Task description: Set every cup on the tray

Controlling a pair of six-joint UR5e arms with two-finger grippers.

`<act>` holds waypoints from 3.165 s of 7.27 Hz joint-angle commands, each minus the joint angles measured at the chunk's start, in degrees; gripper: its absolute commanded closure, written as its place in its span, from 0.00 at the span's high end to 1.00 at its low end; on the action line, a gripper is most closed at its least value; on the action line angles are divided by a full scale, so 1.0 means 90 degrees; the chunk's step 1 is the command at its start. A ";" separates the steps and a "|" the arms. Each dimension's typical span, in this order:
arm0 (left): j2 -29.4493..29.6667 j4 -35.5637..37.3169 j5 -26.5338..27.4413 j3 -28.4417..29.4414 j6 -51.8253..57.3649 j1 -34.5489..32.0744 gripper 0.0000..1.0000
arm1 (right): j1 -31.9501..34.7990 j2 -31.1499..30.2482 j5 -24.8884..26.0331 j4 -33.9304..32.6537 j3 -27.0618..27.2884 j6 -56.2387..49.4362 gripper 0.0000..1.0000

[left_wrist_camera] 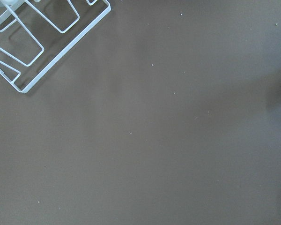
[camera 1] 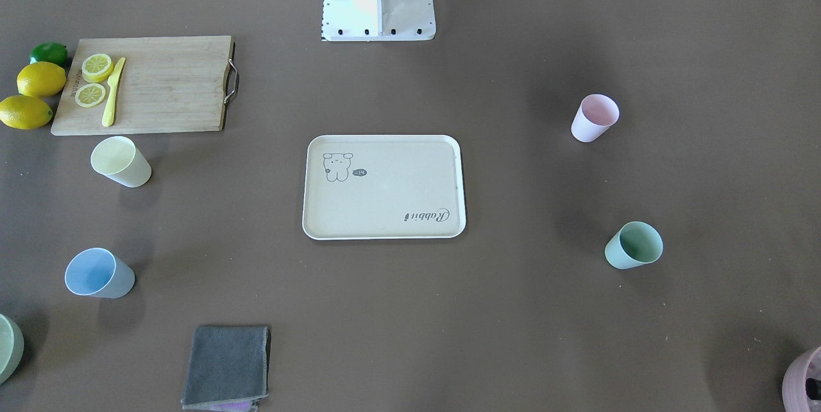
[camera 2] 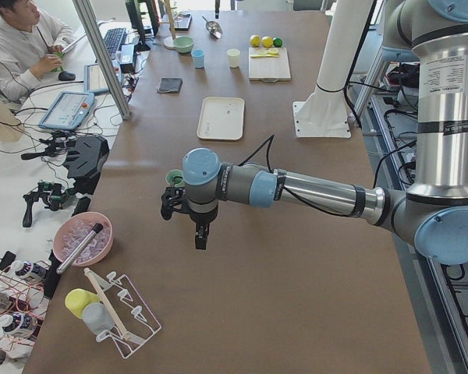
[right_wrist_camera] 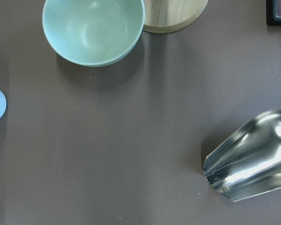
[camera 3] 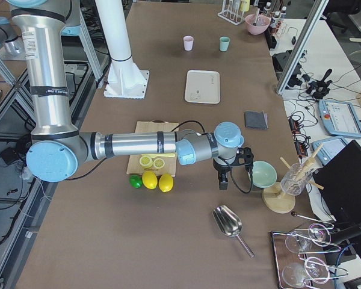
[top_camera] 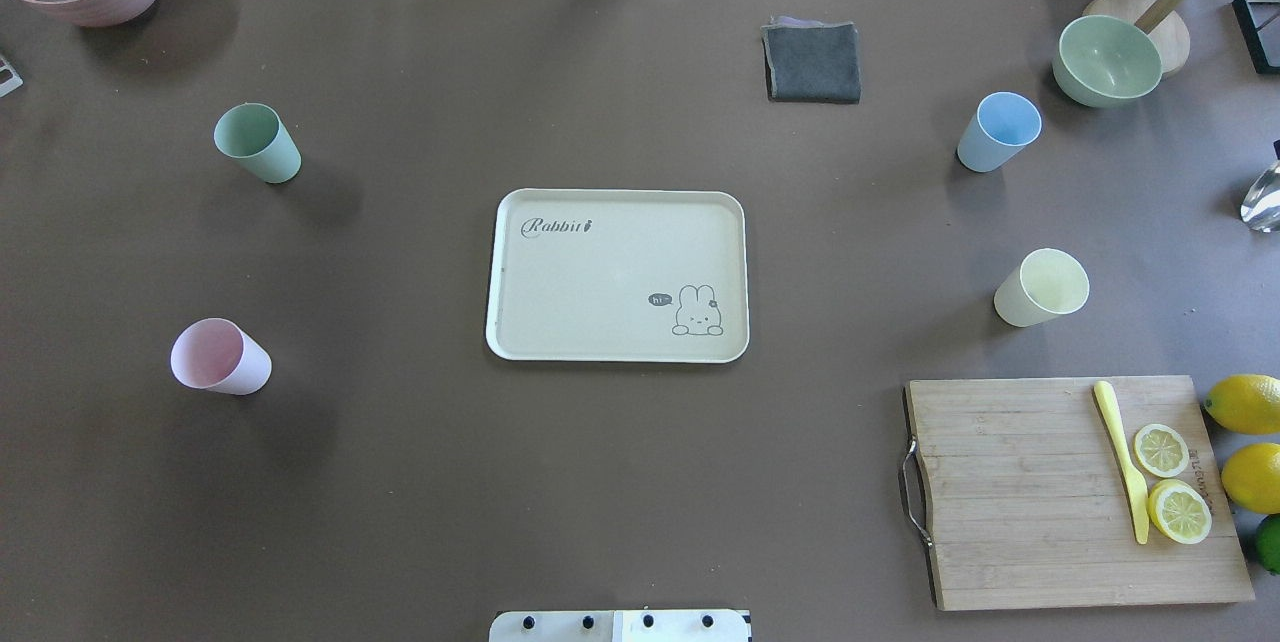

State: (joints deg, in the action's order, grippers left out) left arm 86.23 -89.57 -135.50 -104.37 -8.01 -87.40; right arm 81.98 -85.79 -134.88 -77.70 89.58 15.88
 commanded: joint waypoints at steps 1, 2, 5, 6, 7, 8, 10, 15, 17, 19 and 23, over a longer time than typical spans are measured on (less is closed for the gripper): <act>-0.0001 0.0001 -0.0003 -0.0063 0.0002 0.0004 0.98 | 0.0022 -0.0038 -0.0159 0.0135 0.0046 -0.0006 1.00; 0.0038 0.0001 -0.0013 -0.0035 -0.0008 0.0033 0.98 | 0.0013 -0.0067 -0.0160 0.0408 -0.0050 -0.0026 1.00; -0.0001 0.0001 0.0016 -0.0005 -0.0066 0.0053 0.98 | -0.0026 -0.0087 -0.0150 0.1103 -0.0403 -0.0026 1.00; -0.0001 0.0001 0.0055 0.0091 -0.0076 0.0043 0.98 | -0.0026 -0.0164 -0.0334 0.1113 -0.0384 -0.0016 1.00; -0.0001 -0.0018 0.0026 0.0092 -0.0047 0.0052 0.98 | -0.0026 -0.0252 -0.0800 0.1113 -0.0354 -0.0016 1.00; -0.0010 0.0001 -0.0022 0.0005 -0.0057 0.0053 0.98 | -0.0026 -0.0282 -0.0901 0.1133 -0.0267 -0.0006 1.00; -0.0001 -0.0009 -0.0013 -0.0005 -0.0067 0.0082 0.98 | -0.0142 -0.0486 -0.0931 0.1143 0.0278 -0.0065 1.00; 0.0009 -0.0824 -0.0443 -0.0689 -0.1876 0.0996 0.98 | -0.1664 -0.0351 -0.0406 0.1143 0.1013 0.1252 1.00; 0.0009 -0.1704 -0.0045 -0.0679 -0.3255 0.1855 0.98 | -0.2104 -0.0341 -0.0278 0.1143 0.1013 0.1350 0.98; 0.0009 -0.1834 0.0280 -0.0699 -0.3610 0.2142 0.98 | -0.2612 -0.0312 0.0044 0.1133 0.0965 0.1419 0.92; 0.0028 -0.2038 0.0290 -0.0689 -0.4154 0.2531 0.98 | -0.2907 -0.0029 0.0211 0.1123 0.0516 0.1410 0.00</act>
State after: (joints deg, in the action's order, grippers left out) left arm 86.34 -106.55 -132.92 -110.61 -42.08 -66.36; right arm 56.28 -87.00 -132.98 -67.58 95.83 28.75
